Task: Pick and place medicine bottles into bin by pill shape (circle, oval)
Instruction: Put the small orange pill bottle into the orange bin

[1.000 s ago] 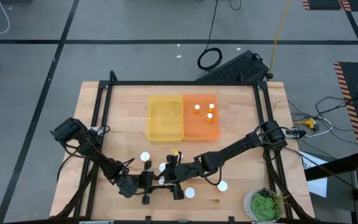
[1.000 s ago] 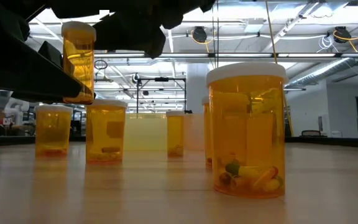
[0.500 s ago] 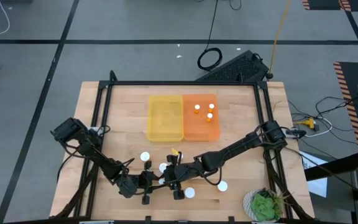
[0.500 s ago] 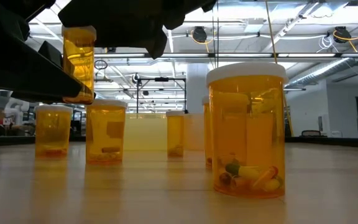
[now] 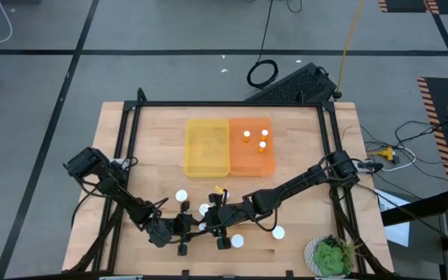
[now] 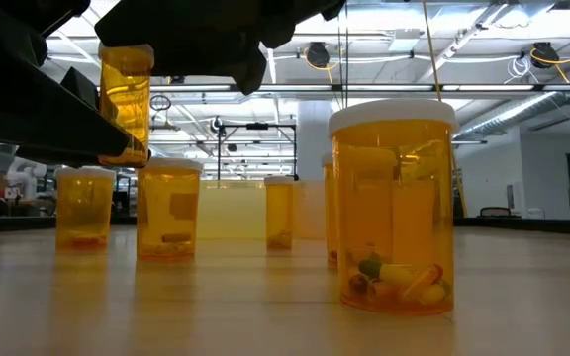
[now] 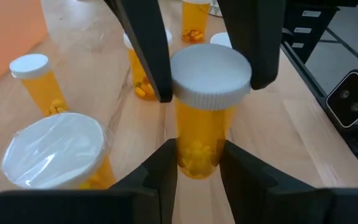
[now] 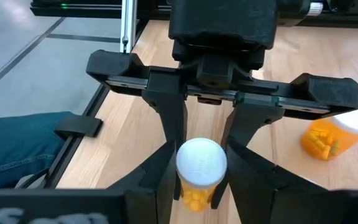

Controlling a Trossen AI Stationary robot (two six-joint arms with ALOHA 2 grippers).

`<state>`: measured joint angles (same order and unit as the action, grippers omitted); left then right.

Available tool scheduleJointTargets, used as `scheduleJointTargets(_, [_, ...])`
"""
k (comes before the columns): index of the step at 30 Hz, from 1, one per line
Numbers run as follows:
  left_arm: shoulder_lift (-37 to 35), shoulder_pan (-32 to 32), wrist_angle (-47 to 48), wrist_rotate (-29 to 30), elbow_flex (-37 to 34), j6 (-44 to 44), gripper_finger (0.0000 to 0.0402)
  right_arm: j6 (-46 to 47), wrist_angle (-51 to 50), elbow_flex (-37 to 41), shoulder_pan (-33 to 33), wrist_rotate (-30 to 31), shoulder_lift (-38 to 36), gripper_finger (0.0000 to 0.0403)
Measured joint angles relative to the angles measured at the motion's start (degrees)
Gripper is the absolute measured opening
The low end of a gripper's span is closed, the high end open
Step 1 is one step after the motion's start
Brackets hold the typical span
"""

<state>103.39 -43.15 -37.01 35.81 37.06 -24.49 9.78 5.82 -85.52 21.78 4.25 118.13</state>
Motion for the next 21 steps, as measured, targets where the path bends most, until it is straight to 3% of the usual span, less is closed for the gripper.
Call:
scheduleJointTargets(13, [0.0, -0.2, 1.8, -0.3, 0.0, -3.5, 0.0212, 0.0, -1.0, 0.0, 0.0, -2.0, -2.6, 0.0121])
scheduleJointTargets(21, [0.0, -0.9, 3.7, -1.1, 0.0, -6.0, 0.0230, -0.4, -6.2, 0.0, 0.0, -2.6, -7.4, 0.0121])
